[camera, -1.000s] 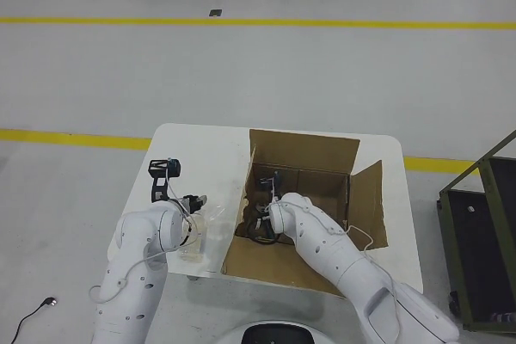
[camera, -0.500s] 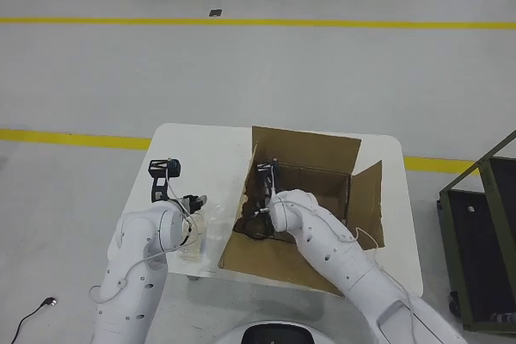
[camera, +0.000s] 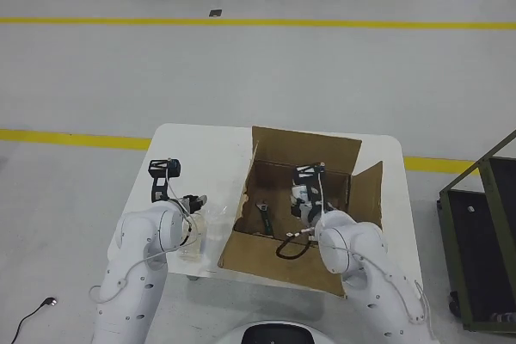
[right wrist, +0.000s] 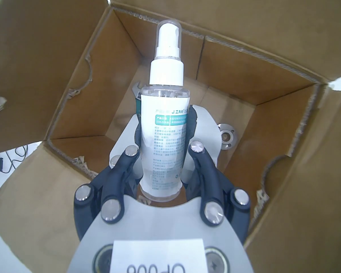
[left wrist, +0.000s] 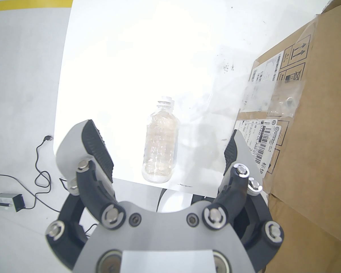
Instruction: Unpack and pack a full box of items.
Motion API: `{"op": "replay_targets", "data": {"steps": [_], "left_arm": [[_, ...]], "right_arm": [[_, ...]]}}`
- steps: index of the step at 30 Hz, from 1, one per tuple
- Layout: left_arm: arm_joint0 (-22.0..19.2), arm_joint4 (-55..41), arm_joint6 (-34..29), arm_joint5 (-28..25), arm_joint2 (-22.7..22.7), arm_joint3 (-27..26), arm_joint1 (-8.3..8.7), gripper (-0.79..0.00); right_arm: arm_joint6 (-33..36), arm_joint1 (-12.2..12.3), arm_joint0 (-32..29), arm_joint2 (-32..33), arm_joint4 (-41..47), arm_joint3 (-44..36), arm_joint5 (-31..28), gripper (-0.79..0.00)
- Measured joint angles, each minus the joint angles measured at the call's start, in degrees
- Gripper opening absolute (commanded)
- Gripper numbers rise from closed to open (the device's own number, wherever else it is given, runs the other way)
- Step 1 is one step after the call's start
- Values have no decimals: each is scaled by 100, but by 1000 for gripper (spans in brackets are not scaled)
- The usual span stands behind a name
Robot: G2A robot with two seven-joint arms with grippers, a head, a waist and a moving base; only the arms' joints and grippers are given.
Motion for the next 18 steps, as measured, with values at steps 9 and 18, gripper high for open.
{"op": "replay_targets", "data": {"steps": [9, 18], "left_arm": [[0, 0, 0, 0, 0, 0, 0, 0], [0, 0, 0, 0, 0, 0, 0, 0]], "right_arm": [[-659, 65, -439, 323, 114, -469, -551, -785], [-762, 68, -485, 331, 149, -509, -614, -785]]}}
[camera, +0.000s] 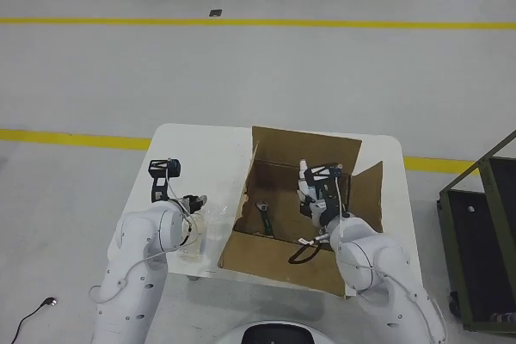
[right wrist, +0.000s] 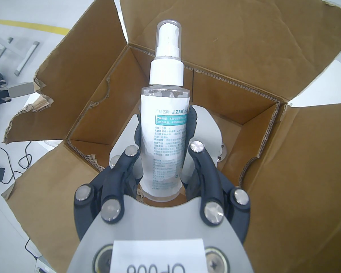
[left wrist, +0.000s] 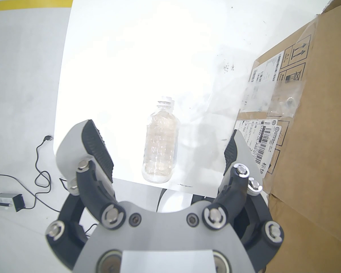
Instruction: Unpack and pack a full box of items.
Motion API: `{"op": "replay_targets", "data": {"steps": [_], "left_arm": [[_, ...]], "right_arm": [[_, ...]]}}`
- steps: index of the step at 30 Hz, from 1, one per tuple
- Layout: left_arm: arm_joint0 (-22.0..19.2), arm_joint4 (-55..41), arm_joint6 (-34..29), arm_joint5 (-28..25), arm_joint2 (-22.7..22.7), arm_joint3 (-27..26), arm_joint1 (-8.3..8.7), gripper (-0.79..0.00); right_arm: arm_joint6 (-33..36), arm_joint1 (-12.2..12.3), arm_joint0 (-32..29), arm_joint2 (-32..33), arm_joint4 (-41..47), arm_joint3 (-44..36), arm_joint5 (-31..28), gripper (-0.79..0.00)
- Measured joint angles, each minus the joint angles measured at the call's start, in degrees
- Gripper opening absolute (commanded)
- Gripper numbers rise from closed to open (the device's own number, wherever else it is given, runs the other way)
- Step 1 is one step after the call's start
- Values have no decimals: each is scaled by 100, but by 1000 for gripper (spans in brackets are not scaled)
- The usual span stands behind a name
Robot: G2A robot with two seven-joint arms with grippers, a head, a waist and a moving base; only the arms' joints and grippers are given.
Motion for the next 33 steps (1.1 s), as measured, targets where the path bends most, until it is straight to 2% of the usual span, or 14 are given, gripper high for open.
{"op": "replay_targets", "data": {"steps": [7, 14, 24, 30, 33], "left_arm": [[0, 0, 0, 0, 0, 0, 0, 0], [0, 0, 0, 0, 0, 0, 0, 0], [0, 0, 0, 0, 0, 0, 0, 0], [0, 0, 0, 0, 0, 0, 0, 0], [0, 0, 0, 0, 0, 0, 0, 0]], "right_arm": [[-476, 73, -522, 500, 321, -1013, -462, -785], [-861, 161, -1416, 1710, 1216, -2087, -830, -785], [-1397, 231, -2280, 3537, 2210, -2079, -1081, -785], [-1313, 247, -2770, 4254, 2363, -2017, -884, -785], [-1201, 264, -2894, 4375, 2213, -1762, -863, -785]]}}
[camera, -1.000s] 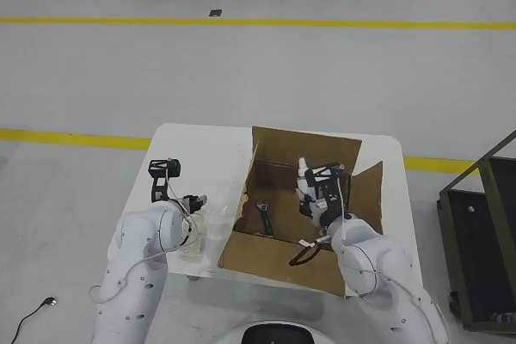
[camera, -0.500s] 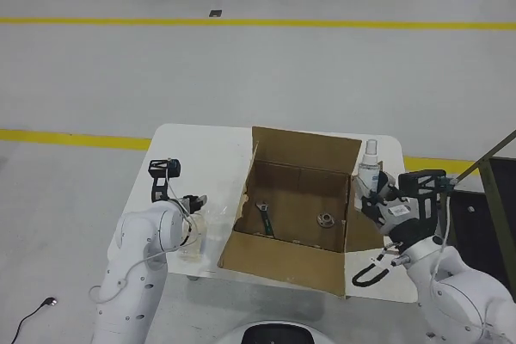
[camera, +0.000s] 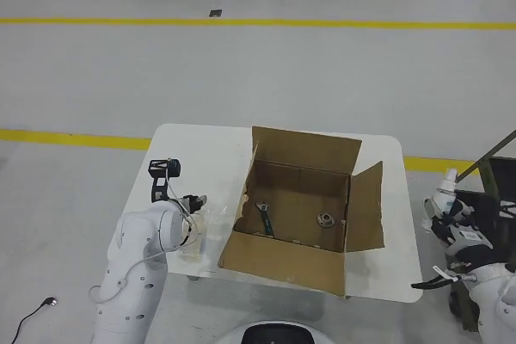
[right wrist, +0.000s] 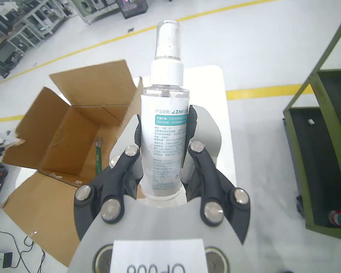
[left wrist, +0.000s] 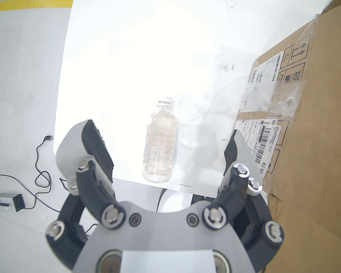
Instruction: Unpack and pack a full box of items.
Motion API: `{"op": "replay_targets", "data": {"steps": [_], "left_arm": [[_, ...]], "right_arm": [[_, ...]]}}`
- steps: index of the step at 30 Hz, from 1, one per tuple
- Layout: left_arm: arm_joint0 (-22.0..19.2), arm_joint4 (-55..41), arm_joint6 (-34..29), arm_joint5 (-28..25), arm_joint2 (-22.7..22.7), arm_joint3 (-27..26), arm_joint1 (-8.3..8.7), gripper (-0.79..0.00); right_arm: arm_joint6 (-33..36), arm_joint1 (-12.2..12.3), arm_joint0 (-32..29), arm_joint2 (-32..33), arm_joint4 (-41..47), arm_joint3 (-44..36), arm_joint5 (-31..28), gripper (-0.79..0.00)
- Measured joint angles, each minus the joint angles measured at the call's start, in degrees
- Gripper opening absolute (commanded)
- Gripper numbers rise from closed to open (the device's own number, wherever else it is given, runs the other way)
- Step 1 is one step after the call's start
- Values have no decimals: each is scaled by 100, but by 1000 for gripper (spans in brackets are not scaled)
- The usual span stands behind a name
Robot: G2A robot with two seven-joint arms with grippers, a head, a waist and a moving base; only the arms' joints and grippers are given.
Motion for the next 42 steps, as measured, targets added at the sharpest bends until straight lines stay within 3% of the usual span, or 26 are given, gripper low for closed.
{"op": "replay_targets", "data": {"steps": [15, 35, 38, 39, 42], "left_arm": [[0, 0, 0, 0, 0, 0, 0, 0], [0, 0, 0, 0, 0, 0, 0, 0], [0, 0, 0, 0, 0, 0, 0, 0], [0, 0, 0, 0, 0, 0, 0, 0], [0, 0, 0, 0, 0, 0, 0, 0]], "right_arm": [[513, 100, 730, -1190, -1429, 2259, -129, -785], [942, 171, 1258, -1710, -1946, 3360, -99, -785], [985, 178, 1306, -1748, -1962, 3442, -63, -566], [1005, 181, 1325, -1762, -1962, 3470, -58, -462], [1040, 191, 1361, -1781, -1968, 3510, -55, -422]]}}
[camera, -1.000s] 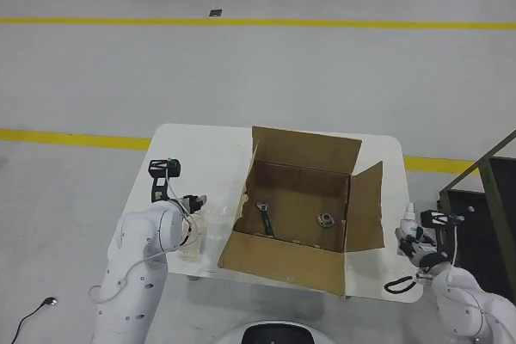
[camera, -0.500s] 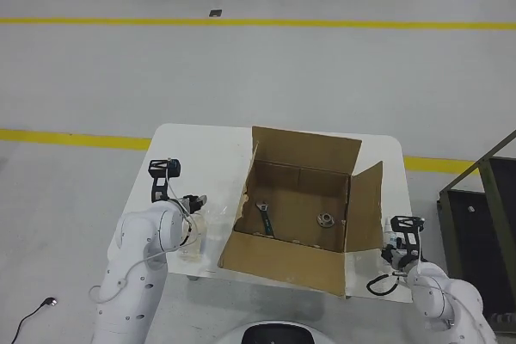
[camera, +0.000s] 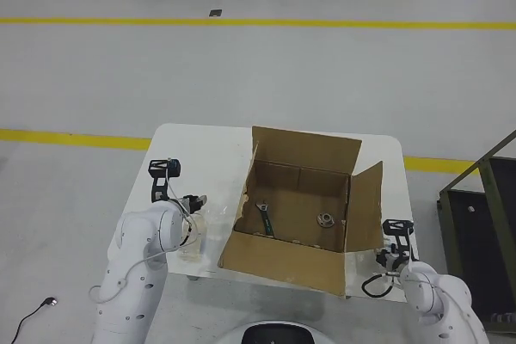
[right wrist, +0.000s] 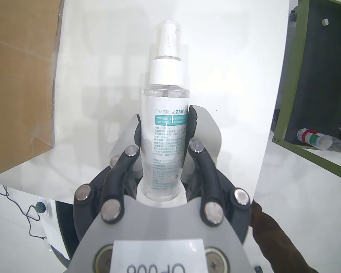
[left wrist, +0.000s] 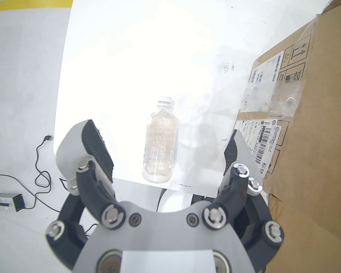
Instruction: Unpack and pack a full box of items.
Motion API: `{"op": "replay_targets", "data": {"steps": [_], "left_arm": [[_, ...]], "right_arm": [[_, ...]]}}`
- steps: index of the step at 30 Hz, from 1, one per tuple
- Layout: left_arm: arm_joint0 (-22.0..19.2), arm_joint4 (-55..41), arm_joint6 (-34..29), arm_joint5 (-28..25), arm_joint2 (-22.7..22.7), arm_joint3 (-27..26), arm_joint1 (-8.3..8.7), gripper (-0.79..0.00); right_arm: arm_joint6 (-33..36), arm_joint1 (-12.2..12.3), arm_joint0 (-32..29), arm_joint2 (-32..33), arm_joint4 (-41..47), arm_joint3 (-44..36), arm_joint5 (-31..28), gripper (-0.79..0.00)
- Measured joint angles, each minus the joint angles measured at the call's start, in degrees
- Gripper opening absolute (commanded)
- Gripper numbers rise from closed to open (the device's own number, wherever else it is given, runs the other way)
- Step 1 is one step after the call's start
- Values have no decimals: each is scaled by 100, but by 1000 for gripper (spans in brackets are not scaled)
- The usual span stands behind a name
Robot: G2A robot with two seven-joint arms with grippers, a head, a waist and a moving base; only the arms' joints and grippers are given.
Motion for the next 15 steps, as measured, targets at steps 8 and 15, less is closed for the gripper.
{"op": "replay_targets", "data": {"steps": [8, 15], "left_arm": [[0, 0, 0, 0, 0, 0, 0, 0], [0, 0, 0, 0, 0, 0, 0, 0]], "right_arm": [[73, 31, 20, 22, 29, -77, -22, -237], [77, 65, -255, 388, 287, -1140, 91, -474]]}}
